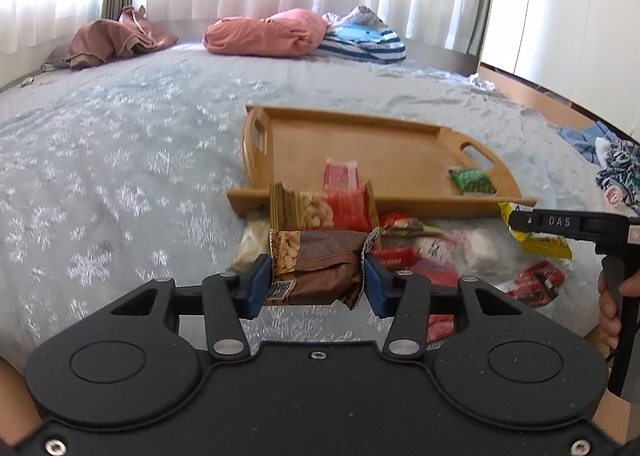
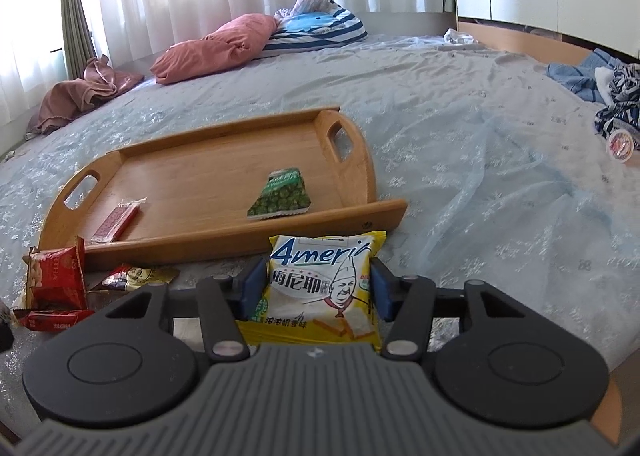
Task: Organize snacks
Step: 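Carry the Ameri bag and brown nut pack over the wooden tray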
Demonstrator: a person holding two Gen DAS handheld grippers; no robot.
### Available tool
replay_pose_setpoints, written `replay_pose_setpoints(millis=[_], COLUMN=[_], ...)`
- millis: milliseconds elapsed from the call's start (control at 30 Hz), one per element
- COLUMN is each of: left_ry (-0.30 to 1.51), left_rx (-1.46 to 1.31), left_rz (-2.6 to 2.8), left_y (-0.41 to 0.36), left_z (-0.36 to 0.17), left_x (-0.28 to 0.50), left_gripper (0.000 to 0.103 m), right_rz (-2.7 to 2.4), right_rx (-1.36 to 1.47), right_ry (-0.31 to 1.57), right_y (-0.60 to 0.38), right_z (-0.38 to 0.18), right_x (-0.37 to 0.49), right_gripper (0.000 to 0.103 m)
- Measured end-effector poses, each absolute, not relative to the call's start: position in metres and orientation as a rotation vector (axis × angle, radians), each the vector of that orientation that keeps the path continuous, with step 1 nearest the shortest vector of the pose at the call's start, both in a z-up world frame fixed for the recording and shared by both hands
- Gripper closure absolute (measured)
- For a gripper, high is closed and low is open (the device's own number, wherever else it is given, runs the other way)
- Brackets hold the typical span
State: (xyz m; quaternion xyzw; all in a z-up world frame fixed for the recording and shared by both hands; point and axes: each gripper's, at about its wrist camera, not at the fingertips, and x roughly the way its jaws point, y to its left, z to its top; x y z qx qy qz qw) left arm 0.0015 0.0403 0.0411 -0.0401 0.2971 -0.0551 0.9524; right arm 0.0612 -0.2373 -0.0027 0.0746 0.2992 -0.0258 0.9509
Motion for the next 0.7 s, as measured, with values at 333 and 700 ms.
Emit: replay_pose_setpoints(millis=[333,700], left_ry=[0.557,0.570], left_rx=[-0.062,-0.068], left_rz=[-0.137,-0.160], left_y=[0.037,0.031], left_z=[0.081,0.113], left_x=[0.026,0.104], left_gripper=[0.057,0.057], right_rz=[-0.004,0.099], right_rx=[0.178,0.208], right_ry=[0.571,0.576], right_y=[-0.253,-0.261], right_z=[0.024,0.053], right_x=[0.069,0.124], right_gripper=[0.045,0.045])
